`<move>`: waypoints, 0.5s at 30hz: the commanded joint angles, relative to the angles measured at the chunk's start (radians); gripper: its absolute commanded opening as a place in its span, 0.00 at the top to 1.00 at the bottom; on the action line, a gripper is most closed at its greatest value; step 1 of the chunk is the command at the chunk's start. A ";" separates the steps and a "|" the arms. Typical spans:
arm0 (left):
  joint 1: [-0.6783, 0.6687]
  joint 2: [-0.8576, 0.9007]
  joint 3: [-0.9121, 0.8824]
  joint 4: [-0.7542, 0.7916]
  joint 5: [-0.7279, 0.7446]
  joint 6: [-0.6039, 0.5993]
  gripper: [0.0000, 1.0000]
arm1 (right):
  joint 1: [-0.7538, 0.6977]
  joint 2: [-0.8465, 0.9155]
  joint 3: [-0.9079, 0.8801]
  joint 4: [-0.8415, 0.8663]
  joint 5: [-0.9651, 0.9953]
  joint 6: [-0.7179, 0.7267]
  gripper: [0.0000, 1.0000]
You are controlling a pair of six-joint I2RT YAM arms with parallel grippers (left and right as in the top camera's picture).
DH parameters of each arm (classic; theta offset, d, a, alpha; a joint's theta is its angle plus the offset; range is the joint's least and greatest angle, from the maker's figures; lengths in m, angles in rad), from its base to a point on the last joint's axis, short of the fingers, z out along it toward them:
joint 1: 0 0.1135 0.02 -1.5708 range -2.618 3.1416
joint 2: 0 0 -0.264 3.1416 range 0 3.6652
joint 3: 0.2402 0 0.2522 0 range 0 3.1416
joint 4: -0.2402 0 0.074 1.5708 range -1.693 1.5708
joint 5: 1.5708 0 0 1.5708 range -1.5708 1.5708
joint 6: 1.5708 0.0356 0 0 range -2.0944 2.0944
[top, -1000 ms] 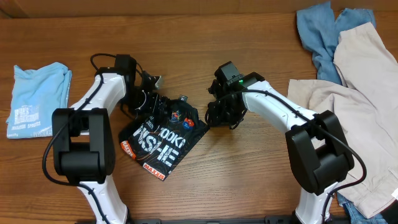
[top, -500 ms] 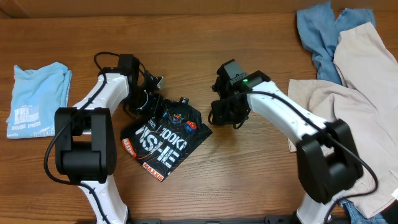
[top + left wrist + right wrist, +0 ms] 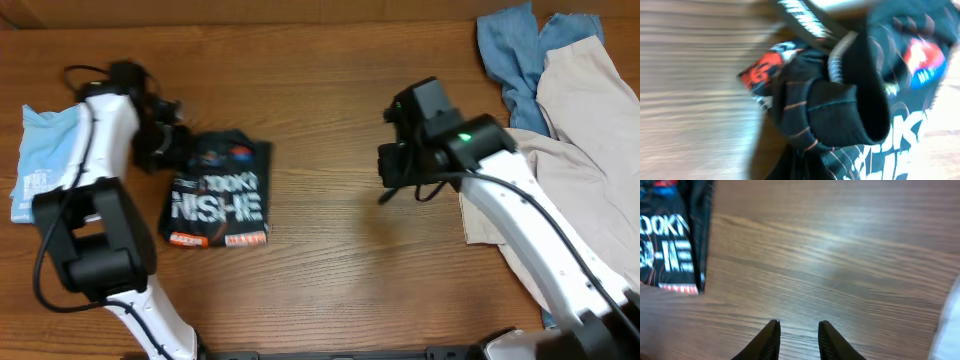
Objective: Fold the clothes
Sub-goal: 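Carry the folded jersey left with the left gripper onto the blue t-shirt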
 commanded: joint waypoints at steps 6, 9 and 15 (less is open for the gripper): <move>0.175 -0.031 0.160 -0.023 -0.060 0.019 0.96 | -0.023 -0.121 0.027 -0.007 0.055 -0.001 0.71; 0.214 -0.031 0.206 -0.017 -0.060 0.018 0.96 | -0.023 -0.122 0.027 -0.009 0.054 0.000 0.70; 0.259 -0.031 0.290 0.036 -0.061 0.047 0.95 | -0.023 -0.122 0.027 -0.015 0.054 0.000 0.70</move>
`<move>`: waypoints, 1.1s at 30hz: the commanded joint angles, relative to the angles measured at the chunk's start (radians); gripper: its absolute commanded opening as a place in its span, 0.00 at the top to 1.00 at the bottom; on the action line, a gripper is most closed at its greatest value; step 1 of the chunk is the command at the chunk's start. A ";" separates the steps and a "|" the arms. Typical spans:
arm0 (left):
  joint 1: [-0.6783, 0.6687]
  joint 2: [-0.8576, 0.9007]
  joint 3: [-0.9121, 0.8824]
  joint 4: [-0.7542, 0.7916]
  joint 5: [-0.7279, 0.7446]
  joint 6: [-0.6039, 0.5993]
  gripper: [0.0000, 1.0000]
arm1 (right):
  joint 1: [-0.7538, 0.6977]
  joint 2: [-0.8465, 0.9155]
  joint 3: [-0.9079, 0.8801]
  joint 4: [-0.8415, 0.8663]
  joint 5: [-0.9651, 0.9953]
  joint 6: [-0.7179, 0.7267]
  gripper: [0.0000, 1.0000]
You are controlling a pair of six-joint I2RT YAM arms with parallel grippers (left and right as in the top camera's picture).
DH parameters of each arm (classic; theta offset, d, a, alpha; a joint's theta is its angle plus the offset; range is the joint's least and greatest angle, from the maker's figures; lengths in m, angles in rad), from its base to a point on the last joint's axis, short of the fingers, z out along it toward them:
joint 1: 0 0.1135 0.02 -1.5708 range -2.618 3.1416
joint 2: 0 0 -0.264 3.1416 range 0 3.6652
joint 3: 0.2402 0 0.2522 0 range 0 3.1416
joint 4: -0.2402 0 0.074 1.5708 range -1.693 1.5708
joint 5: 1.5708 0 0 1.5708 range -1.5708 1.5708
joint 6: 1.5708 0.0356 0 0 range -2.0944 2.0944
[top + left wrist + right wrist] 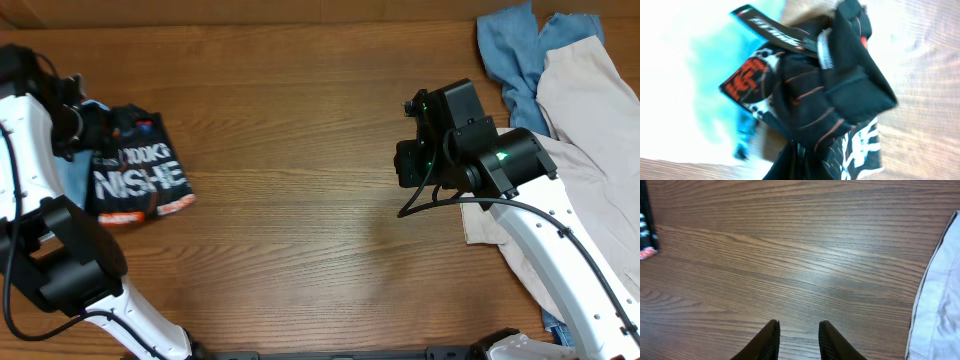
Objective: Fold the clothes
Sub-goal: 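Carry the folded jersey left with the left gripper onto the blue t-shirt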
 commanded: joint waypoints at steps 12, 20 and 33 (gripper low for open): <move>0.096 -0.030 0.074 0.204 -0.031 0.109 0.96 | -0.004 -0.019 0.026 -0.010 0.011 0.000 0.71; 0.153 -0.030 0.074 0.278 -0.031 0.145 0.96 | -0.004 -0.019 0.026 -0.008 0.026 0.000 0.70; 0.186 0.040 0.074 0.308 -0.030 0.156 0.96 | -0.004 -0.019 0.026 -0.008 0.029 0.000 0.70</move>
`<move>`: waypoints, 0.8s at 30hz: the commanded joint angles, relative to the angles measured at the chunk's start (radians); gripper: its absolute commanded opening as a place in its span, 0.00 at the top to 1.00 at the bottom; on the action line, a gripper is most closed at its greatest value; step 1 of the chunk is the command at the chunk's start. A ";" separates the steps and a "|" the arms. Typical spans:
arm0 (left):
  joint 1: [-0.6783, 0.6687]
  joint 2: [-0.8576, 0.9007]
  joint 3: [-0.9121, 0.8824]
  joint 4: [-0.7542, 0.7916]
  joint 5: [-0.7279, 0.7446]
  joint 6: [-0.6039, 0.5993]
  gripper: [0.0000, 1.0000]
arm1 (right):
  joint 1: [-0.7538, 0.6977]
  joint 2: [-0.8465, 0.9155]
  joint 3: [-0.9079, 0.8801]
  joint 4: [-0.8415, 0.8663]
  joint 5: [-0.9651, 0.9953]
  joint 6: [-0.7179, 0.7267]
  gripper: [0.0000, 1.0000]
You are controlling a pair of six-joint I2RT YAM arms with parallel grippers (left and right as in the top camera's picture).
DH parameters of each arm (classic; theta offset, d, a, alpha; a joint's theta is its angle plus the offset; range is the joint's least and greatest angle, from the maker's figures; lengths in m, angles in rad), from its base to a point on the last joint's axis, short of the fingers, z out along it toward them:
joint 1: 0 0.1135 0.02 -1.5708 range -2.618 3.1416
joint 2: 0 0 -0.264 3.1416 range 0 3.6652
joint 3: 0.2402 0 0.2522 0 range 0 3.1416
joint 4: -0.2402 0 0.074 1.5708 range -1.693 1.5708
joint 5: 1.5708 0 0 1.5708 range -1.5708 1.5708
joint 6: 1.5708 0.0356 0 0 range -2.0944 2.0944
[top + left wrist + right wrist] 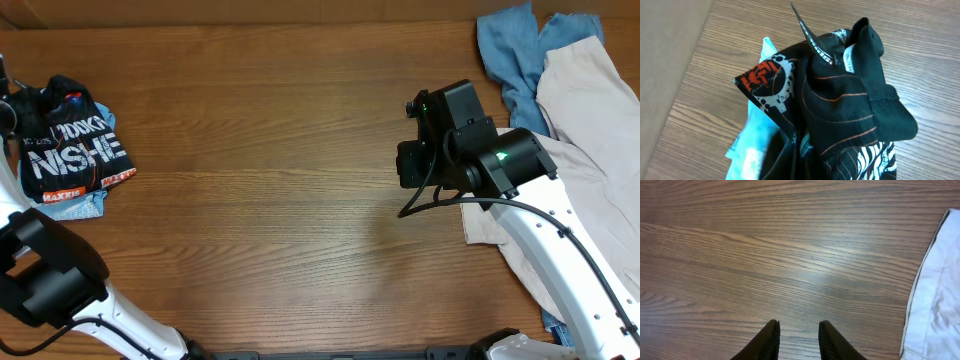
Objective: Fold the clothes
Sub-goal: 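Carry the folded jersey left with the left gripper onto the blue t-shirt, then release the jersey and raise the left gripper away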
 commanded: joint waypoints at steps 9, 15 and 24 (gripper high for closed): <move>0.065 0.055 0.029 0.018 -0.014 0.019 0.95 | -0.004 -0.019 0.026 0.002 0.010 0.000 0.70; 0.103 0.055 0.029 0.022 -0.010 0.005 0.87 | -0.004 -0.019 0.026 0.003 0.029 0.000 0.71; 0.119 0.054 0.029 -0.018 0.077 -0.057 0.12 | -0.004 -0.019 0.026 0.006 0.043 0.000 0.70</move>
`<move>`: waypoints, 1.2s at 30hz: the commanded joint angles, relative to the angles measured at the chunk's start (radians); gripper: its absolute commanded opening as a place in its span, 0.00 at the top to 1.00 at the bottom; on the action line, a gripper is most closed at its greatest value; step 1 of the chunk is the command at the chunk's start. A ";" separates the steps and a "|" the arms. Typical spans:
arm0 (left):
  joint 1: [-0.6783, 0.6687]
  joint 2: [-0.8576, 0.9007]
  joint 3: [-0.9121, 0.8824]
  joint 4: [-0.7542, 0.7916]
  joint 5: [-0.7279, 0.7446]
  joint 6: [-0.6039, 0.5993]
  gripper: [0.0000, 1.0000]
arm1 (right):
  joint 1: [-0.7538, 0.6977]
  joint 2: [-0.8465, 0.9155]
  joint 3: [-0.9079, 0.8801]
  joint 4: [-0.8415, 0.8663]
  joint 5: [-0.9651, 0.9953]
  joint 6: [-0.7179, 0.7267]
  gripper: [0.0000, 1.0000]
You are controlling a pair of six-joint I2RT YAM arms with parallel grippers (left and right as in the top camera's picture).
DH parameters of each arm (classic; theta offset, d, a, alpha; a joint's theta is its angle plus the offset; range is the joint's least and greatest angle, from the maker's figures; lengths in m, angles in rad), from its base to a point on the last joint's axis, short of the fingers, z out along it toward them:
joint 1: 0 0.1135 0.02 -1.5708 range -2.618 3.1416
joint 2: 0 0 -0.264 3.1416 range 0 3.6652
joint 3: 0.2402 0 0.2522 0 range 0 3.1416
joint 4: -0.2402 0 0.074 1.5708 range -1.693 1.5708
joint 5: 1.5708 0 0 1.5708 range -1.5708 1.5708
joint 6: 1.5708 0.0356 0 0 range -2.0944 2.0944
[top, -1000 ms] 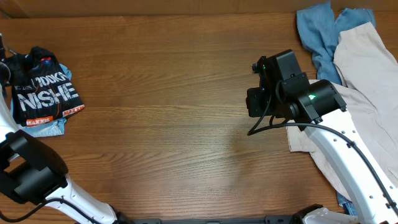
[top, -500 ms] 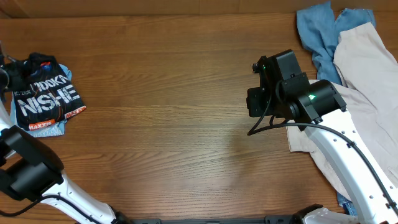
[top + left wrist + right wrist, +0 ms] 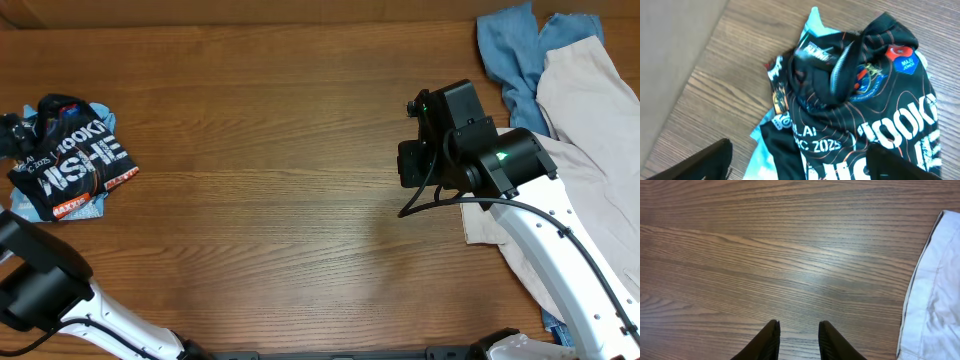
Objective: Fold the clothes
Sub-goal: 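Release the jersey and raise the left gripper away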
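Observation:
A folded black jersey (image 3: 70,160) with white lettering lies at the table's far left on top of a folded light blue garment (image 3: 92,206). In the left wrist view the jersey (image 3: 860,100) fills the frame and light blue cloth (image 3: 771,162) peeks out under it. My left gripper (image 3: 800,150) stands wide open just above the jersey, one finger on each side, holding nothing. In the overhead view it sits at the left edge (image 3: 10,133). My right gripper (image 3: 799,337) is open over bare wood, right of the table's middle (image 3: 408,168).
A heap of unfolded clothes lies at the right: a large beige piece (image 3: 590,120) and a blue one (image 3: 510,50) at the back corner. A pale cloth edge (image 3: 935,295) shows beside my right gripper. The table's left edge (image 3: 670,65) runs close to the jersey.
My left gripper was shut on the bunched top of the black jersey. Now it is wide open and the jersey lies flat on the light blue garment. The right arm has not moved.
The jersey lay left of the table's middle with my left gripper shut on it, the right gripper nearby. Then it was further left, reaching the light blue garment, and the right gripper was by the beige heap. Later it sat on the blue garment, now let go.

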 commanded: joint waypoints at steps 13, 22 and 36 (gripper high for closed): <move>-0.181 -0.050 0.028 -0.075 0.157 -0.066 0.20 | -0.004 -0.018 0.025 0.112 0.046 -0.001 0.51; -0.469 -0.168 0.028 -0.162 0.150 -0.109 0.00 | -0.022 0.054 0.024 0.321 0.044 -0.013 0.16; -0.741 -0.207 0.028 -0.633 0.132 -0.183 0.00 | -0.124 0.155 0.046 0.306 0.005 -0.038 0.00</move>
